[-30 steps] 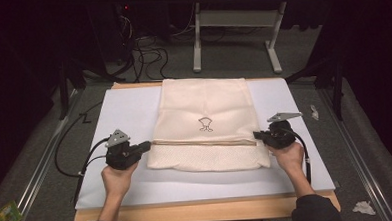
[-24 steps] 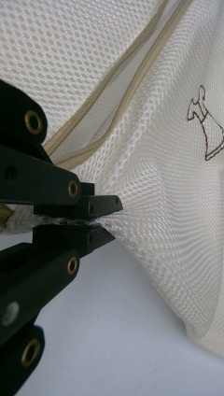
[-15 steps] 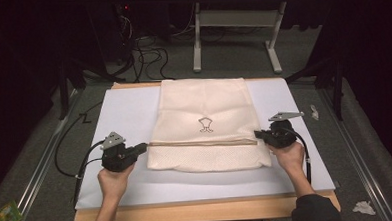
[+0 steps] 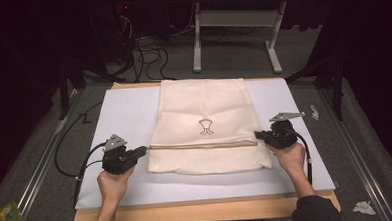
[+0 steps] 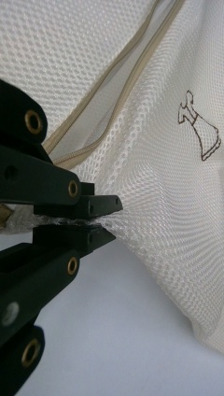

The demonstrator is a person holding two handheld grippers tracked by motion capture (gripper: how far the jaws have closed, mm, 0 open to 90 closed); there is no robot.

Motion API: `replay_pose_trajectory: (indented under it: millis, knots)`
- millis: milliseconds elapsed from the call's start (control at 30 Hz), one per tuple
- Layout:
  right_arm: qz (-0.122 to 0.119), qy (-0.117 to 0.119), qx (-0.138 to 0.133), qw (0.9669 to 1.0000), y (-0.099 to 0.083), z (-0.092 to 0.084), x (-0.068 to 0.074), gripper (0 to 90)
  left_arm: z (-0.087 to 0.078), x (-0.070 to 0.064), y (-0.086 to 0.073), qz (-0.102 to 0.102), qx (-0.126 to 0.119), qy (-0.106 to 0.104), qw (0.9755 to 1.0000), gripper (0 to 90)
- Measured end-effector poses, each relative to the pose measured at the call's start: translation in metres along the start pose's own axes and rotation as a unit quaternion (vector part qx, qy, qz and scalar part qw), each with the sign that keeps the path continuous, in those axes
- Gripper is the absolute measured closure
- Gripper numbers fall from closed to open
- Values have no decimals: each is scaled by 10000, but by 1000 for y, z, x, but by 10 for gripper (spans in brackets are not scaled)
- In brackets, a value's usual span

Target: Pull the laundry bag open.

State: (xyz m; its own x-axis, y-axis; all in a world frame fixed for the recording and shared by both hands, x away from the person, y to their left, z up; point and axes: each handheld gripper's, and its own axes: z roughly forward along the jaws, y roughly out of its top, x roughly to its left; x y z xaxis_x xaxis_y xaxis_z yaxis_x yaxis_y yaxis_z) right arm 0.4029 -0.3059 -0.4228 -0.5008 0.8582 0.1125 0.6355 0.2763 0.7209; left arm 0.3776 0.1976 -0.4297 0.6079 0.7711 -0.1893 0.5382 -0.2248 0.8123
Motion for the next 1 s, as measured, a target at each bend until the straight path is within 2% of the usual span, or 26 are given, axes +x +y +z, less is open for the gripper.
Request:
replay_pose_trajectory:
  millis: [333, 567, 1000]
  knots:
    - [126, 81, 41, 9999, -7, 7, 0, 867, 8, 3, -3, -164, 139, -140, 9997, 867]
    - [129, 86, 185, 9997, -12, 14, -2, 857, 13, 1, -7, -130, 298, -136, 9994, 867]
    - [220, 59, 277, 9994, -18, 20, -3, 814, 17, 0, -8, -64, 384, -109, 9992, 860]
